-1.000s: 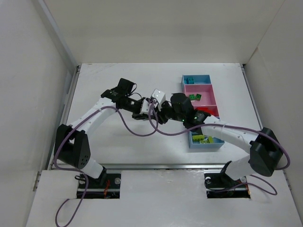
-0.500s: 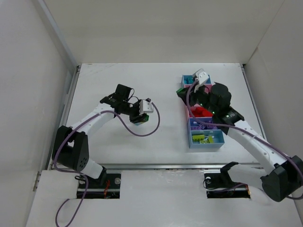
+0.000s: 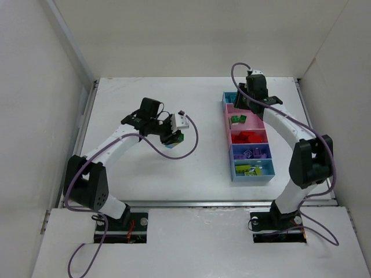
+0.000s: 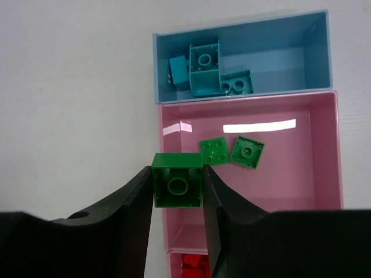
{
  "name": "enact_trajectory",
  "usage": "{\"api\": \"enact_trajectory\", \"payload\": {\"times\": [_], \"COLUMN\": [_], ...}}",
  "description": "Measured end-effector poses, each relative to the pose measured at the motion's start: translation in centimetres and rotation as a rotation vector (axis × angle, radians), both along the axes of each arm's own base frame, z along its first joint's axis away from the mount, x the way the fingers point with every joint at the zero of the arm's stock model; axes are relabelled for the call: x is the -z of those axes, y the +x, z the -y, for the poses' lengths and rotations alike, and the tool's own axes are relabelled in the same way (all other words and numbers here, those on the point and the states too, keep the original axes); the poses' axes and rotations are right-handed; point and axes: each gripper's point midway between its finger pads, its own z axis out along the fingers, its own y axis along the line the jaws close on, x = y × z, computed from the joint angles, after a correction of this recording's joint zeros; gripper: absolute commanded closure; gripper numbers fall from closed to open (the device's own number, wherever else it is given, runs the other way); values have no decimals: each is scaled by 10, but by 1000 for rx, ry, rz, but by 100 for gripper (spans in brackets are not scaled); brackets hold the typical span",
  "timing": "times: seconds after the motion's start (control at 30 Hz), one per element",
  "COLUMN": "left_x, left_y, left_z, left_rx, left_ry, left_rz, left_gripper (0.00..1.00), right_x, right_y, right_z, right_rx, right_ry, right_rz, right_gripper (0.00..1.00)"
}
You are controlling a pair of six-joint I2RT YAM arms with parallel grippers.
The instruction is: Sort the legos into containers by color
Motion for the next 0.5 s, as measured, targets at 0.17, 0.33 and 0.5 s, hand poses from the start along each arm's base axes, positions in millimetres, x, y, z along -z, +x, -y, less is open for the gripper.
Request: {"api": "enact_trajectory", "payload": {"times": [0.17, 0.33, 0.5], "left_x": [-1, -7, -28], "left_y": [-3, -7, -3], "left_z": [5, 12, 19], "left_rx": [6, 31, 48], "left_ry": [2, 0, -25], "left_rz": [-4, 1, 33], "left_gripper": [100, 100, 100], "right_x": [4, 7, -20], "right_y": [-7, -22, -65], "right_z": [8, 8, -30], "right_rx": [61, 18, -248], "right_ry": [-14, -43, -105], "right_rz": [-57, -69, 66], "right_gripper": [24, 1, 1]}}
